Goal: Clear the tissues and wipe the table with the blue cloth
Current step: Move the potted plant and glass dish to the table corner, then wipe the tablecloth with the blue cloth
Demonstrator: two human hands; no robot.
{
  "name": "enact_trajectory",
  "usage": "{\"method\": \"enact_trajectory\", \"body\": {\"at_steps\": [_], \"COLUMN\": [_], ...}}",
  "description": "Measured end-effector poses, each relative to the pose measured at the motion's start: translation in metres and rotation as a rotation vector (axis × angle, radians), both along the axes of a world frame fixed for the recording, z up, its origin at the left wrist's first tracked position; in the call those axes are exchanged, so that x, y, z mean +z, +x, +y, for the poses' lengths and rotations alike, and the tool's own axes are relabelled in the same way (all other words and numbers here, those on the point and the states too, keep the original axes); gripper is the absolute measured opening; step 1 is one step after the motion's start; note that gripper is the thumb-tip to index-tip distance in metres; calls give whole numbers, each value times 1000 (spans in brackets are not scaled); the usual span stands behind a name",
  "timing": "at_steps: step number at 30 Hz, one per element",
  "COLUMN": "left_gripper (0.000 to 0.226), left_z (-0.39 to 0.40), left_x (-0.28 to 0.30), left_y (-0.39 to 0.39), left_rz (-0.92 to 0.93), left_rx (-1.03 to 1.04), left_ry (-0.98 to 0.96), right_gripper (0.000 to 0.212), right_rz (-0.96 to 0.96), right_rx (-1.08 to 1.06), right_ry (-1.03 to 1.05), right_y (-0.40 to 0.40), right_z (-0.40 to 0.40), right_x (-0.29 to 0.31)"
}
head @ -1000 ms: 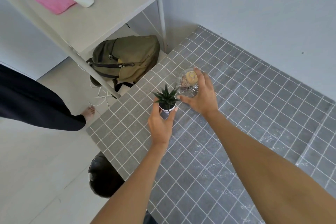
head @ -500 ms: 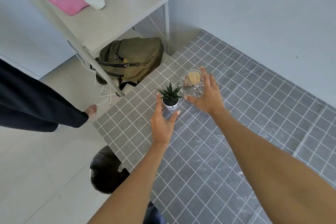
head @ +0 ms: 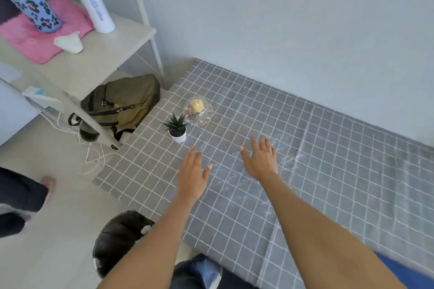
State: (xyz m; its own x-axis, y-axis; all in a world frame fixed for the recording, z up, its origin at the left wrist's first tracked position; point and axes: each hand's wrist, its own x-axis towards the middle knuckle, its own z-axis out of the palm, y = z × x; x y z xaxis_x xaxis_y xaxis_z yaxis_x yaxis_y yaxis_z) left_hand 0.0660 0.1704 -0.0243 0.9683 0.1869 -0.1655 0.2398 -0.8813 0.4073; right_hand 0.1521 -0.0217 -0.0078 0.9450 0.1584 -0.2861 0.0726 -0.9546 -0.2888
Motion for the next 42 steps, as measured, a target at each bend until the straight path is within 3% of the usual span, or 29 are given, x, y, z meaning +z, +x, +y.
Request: {"method": "enact_trajectory", "body": {"at_steps": [4,9,24,33,42], "left_gripper": [66,66,70,72,71], "left_z": [-15,-67,-233,-251,-249], "left_x": [10,16,-18,-48,-56], "left_y": [24,34,-84,-104,-108], "left_rz": [68,114,102,29,-53], "left_rx": [-205,-416,-867,-902,-877], "left_ry": [133,117,71,161,145], "right_gripper": [64,63,74,98,84], "right_rz": [4,-12,23,-12,-108], "right_rx": [-131,-335,-771,-885,-966], "right_ry": [-33,-33,-159,-135,-117], "right_y": [-38,-82,-231,-259,-256], "right_z": [-39,-92,-245,-284,-286], "right_x": [3,-1,-26,-51,-58]}}
